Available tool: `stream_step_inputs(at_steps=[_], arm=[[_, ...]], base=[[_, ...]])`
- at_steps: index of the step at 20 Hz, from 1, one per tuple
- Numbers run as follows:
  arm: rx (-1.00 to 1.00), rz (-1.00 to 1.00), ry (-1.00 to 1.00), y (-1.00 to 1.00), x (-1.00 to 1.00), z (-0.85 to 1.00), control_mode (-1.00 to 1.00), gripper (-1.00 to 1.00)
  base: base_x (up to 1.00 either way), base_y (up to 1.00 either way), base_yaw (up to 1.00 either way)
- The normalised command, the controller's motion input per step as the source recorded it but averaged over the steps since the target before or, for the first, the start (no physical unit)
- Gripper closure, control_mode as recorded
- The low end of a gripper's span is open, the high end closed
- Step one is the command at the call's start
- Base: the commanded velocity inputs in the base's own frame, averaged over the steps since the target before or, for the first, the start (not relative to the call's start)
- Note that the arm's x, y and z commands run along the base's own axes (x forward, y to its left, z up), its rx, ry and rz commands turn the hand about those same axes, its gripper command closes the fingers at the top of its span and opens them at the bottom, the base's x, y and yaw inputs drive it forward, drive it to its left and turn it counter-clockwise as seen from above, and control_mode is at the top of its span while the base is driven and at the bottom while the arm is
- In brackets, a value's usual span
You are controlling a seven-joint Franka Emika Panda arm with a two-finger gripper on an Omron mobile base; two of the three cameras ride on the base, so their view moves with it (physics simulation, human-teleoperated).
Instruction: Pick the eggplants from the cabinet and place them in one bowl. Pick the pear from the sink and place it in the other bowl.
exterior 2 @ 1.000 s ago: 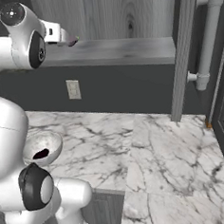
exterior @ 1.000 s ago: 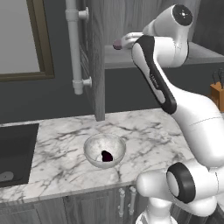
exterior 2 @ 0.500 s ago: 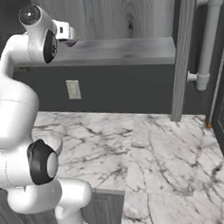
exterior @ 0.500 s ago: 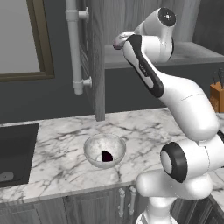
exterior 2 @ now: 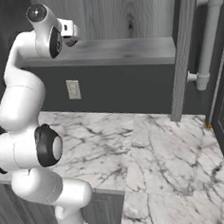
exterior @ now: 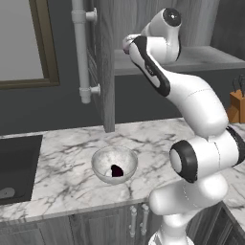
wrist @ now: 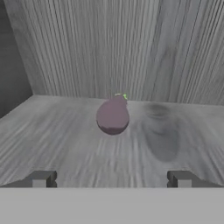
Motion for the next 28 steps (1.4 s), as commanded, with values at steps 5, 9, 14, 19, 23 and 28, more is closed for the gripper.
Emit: stream_step_inputs(at_steps=[5, 9, 14, 19, 23, 28], arm=[[-0.01, 0.0, 0.01, 0.08, 0.51, 0.0, -1.0, -1.0], [-0.01, 0.0, 0.02, 0.01, 0.43, 0.0, -1.0, -1.0], [-0.01, 0.0, 0.02, 0.0, 0.26, -0.02, -1.0, -1.0], [0.0, 0.0, 0.0, 0.01, 0.03, -0.02, -1.0, -1.0], [0.0, -0.04, 0.0, 0.06, 0.0, -0.32, -1.0, -1.0], [0.0, -0.03, 0.0, 0.1, 0.05, -0.22, -1.0, -1.0]], base=[[0.0, 0.0, 0.0], [0.0, 0.0, 0.0], [0.0, 0.0, 0.0], [0.0, 0.0, 0.0], [0.0, 0.0, 0.0], [0.0, 0.0, 0.0]])
